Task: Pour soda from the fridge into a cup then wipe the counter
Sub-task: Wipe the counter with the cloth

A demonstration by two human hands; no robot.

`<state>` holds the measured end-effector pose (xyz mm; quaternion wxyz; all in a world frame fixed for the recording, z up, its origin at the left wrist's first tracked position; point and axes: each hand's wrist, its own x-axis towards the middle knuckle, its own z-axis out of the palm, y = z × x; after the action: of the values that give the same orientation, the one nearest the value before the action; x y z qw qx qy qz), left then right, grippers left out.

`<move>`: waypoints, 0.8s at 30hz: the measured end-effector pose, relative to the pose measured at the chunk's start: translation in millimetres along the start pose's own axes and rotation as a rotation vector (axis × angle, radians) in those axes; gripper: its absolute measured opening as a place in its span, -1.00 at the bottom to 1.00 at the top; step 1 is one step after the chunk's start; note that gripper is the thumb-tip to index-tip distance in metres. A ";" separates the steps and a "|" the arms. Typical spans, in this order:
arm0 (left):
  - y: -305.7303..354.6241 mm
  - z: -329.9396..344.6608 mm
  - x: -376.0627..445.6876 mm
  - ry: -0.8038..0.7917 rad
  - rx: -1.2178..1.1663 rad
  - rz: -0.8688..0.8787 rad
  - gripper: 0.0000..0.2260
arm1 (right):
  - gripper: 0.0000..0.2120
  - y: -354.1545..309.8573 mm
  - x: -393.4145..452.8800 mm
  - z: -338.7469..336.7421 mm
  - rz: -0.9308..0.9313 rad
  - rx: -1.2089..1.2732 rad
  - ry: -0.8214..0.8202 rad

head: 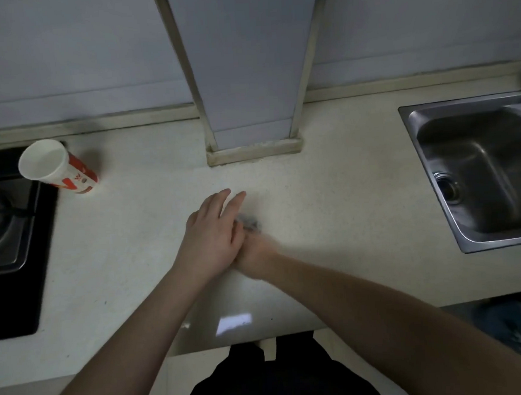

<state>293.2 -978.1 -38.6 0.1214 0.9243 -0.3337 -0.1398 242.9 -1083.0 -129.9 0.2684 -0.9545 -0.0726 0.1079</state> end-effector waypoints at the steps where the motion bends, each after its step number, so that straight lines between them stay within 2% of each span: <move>1: 1.7 1.0 1.3 -0.003 0.002 0.007 -0.41 | -0.75 -3.2 -13.5 4.3 -0.083 0.018 0.016; 4: 8.3 5.9 4.6 -0.015 0.008 0.029 -0.40 | -0.68 -0.7 -48.5 16.7 -0.255 0.061 0.015; 9: 39.5 18.4 16.4 -0.085 0.031 0.096 -0.43 | -0.70 32.0 -94.9 26.4 -0.161 0.017 0.036; 12: 59.3 26.2 28.5 -0.104 0.043 0.139 -0.50 | -0.73 62.0 -114.5 14.9 -0.049 0.003 0.121; 18: 76.1 31.3 46.0 -0.105 0.067 0.167 -0.50 | -0.70 145.2 -140.7 -28.8 0.278 -0.157 0.404; 21: 82.0 33.0 51.4 -0.109 0.085 0.141 -0.51 | -0.66 168.5 -125.6 -52.7 0.477 -0.198 0.432; 24: 92.9 30.5 55.4 -0.095 0.106 0.131 -0.50 | -0.66 178.6 -95.9 -72.6 0.570 -0.160 0.435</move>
<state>269.6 -1087.6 -47.3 0.0653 0.8980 -0.4058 -0.1571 182.4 -1288.9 -147.7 0.1610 -0.9550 0.2468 -0.0334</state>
